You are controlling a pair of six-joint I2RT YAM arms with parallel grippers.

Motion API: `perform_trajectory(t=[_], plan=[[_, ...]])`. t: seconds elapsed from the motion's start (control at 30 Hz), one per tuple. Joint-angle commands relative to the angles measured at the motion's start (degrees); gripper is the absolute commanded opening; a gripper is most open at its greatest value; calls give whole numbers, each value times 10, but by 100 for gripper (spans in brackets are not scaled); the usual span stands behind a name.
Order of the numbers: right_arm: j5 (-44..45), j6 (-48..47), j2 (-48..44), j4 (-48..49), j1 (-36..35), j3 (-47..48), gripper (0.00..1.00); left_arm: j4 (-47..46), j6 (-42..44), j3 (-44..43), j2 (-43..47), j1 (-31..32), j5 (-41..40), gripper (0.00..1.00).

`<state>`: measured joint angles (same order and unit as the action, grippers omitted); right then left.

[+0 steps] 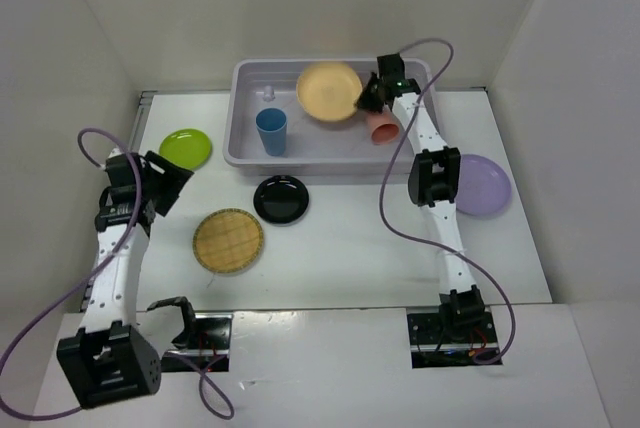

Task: Place the mixed dishes into the plastic bin

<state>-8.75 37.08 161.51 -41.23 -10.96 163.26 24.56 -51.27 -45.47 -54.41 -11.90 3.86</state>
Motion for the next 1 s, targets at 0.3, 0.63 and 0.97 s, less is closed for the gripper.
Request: perform_trajectory(t=[0.3,0.63,0.97], plan=[[-28,13,101,-80,3,166,4,-220,-24,-20,-208,-137,128,78],[-11,3,87,-80,3,166,14,-302,-14,-40,-359,-160,178,83],[7,-8,46,-91,3,166,72,-376,-25,-62,-452,-166,183,85]])
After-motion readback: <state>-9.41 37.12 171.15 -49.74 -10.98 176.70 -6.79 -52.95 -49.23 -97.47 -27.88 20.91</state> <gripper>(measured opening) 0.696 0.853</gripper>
